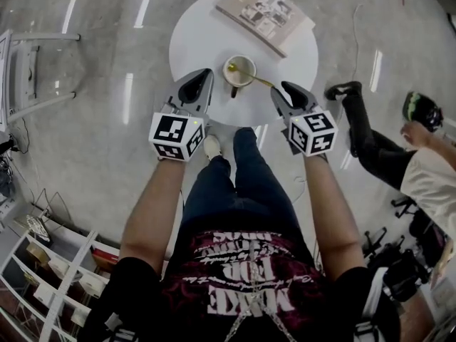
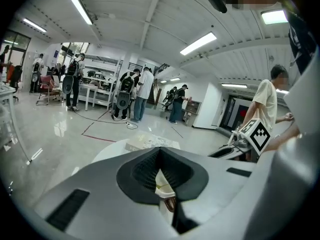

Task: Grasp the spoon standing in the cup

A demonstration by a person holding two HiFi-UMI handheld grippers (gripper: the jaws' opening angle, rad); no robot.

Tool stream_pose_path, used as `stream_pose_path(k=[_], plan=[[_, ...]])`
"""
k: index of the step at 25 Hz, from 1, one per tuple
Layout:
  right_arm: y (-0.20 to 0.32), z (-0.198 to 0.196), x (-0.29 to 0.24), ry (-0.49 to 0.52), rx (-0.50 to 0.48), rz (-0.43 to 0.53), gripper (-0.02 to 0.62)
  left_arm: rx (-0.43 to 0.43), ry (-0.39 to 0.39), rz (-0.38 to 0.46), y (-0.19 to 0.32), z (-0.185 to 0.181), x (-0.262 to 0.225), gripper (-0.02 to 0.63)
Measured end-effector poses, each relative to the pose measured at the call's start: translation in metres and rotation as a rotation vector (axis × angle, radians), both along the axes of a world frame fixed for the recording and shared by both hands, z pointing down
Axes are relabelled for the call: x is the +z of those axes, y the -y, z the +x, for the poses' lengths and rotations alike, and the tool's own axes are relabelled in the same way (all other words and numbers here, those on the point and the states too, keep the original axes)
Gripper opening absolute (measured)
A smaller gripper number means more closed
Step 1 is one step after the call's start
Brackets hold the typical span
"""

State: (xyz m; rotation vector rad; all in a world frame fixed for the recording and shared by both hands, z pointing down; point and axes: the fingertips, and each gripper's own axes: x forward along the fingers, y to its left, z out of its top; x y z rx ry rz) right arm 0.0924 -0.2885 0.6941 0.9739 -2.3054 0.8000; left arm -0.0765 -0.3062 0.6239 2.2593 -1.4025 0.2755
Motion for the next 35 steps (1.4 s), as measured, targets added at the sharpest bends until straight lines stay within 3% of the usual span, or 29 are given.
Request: stream_pose_path(k=[18, 23, 35], plan=[[0.001, -0.013, 0.032, 0.043, -0.017, -0.130, 0.129, 0.009, -0.004, -0.048, 0.001, 0.005, 0.024, 0.025], [0.000, -0.020, 0.032, 0.021, -0.054, -0.135, 0.055, 0.023, 0.008, -0.058, -0.004, 0.006, 0.026, 0.025], [0.005, -0.018, 0.006, -0.037, -0.084, -0.092, 0.035, 0.021, 0.015, -0.026, -0.001, -0.004, -0.008, 0.025]])
